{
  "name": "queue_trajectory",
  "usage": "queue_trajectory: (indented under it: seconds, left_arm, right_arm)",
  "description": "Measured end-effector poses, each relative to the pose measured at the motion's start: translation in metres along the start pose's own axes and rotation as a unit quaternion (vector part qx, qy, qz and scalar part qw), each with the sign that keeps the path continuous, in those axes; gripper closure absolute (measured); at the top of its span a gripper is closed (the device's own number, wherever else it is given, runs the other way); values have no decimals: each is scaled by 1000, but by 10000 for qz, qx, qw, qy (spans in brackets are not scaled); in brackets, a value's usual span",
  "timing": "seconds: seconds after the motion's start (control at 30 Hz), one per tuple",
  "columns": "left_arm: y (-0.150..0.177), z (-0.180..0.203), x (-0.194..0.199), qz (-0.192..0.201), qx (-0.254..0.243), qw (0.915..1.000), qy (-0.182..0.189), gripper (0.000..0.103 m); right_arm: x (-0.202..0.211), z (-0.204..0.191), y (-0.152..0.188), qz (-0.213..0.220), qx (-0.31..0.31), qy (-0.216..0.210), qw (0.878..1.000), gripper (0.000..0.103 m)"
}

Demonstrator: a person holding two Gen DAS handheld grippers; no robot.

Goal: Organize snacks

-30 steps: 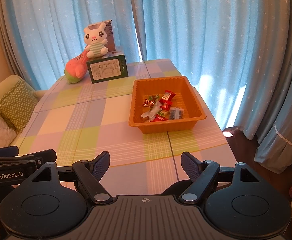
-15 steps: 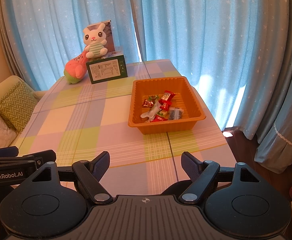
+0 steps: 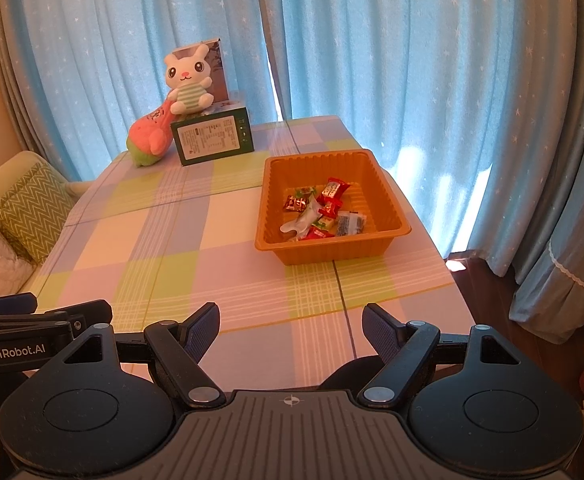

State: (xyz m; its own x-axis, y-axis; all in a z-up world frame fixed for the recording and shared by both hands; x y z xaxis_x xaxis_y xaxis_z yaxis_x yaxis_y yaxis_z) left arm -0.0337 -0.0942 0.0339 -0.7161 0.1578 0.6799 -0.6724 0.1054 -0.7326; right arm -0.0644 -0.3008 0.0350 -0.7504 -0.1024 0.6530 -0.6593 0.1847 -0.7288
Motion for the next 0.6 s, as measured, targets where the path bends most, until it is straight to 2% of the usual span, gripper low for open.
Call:
queue_trajectory:
  seconds: [0.6]
  left_arm:
    - [5, -2, 0, 63, -3, 10000, 54, 0]
  right_arm:
    - [-2, 0, 3, 7, -10, 19, 10000, 25]
Point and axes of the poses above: each gripper's, at about its wrist camera, not at the fingertips, and x roughly against the way its jaws point, z to its right, y to its underside, the point moved 2 cm from there along -x, roughly the way its jaws point, and after that the axes turned 4 degrees about -x, right-handed, at the moved point
